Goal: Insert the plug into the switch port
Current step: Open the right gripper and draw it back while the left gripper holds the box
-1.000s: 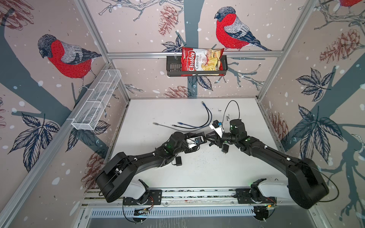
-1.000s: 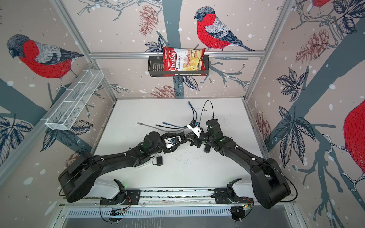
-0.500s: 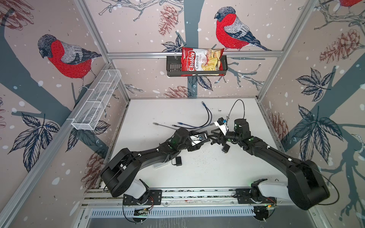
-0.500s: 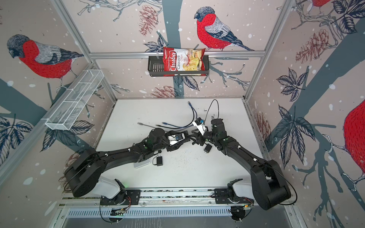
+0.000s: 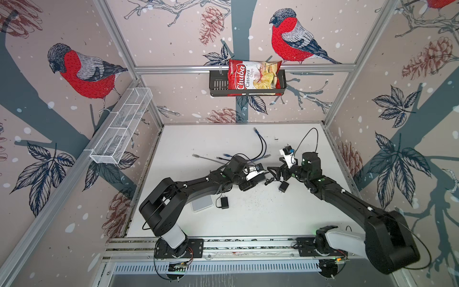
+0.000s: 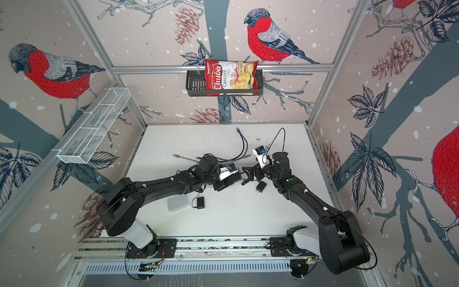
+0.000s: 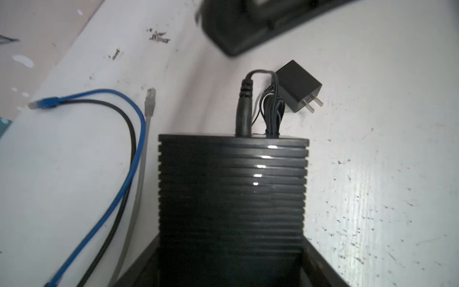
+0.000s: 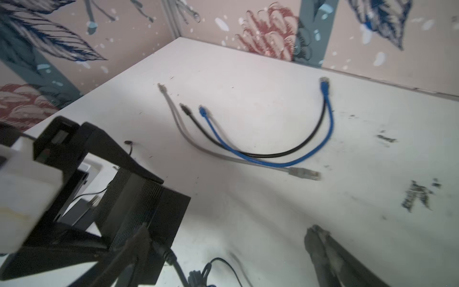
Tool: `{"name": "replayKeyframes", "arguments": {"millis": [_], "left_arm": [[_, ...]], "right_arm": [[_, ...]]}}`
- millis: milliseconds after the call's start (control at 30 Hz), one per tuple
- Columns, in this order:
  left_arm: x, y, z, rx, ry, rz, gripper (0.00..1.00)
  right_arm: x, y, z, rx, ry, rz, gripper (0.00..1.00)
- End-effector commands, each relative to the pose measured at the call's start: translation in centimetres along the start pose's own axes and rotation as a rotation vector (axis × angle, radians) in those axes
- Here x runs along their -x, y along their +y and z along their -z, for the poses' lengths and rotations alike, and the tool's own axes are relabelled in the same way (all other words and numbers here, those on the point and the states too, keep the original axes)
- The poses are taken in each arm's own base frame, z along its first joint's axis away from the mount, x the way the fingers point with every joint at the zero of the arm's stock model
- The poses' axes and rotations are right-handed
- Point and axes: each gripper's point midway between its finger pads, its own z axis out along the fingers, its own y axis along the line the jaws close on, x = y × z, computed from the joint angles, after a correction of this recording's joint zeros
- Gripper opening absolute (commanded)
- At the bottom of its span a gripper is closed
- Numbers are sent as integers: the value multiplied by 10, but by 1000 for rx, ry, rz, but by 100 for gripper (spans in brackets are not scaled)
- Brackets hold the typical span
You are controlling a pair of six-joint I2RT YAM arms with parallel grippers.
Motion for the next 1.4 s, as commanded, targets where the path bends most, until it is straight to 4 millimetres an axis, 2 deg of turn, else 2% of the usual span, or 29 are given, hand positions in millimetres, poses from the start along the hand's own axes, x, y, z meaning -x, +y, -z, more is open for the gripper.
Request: {"name": "replayKeyframes", "arguments": {"millis": [0, 67, 167, 267, 400, 667, 800, 1033, 1200, 1367], "left_arm": [[-23, 0, -8, 0, 147, 142, 18], [-31, 3, -13, 9, 193, 177, 18], [-38, 3, -18, 20, 225, 210, 18], [-41, 1, -17, 21, 231, 243, 19], [-49, 4, -21, 51, 261, 320, 19], [-60, 7, -33, 89, 317, 486, 19], [-66, 11, -35, 117, 346, 512, 19], [-93, 18, -31, 192, 443, 553, 20], [-99, 31, -30, 239, 422, 622, 22], [-98, 37, -32, 255, 412, 642, 27]], "right_arm": [[16, -29, 12, -181, -77, -68, 99], [21, -46, 23, -285, -118, -152, 99], [12, -98, 54, -574, -171, -481, 99], [3, -110, 62, -573, -142, -564, 99], [-11, -116, 66, -602, -113, -601, 99], [-20, -94, 62, -506, -28, -663, 99], [-29, -71, 53, -421, 36, -675, 99], [-51, -30, 38, -327, 144, -666, 99], [-62, -20, 34, -307, 171, -683, 99], [-63, -18, 32, -304, 180, -685, 99]]}}
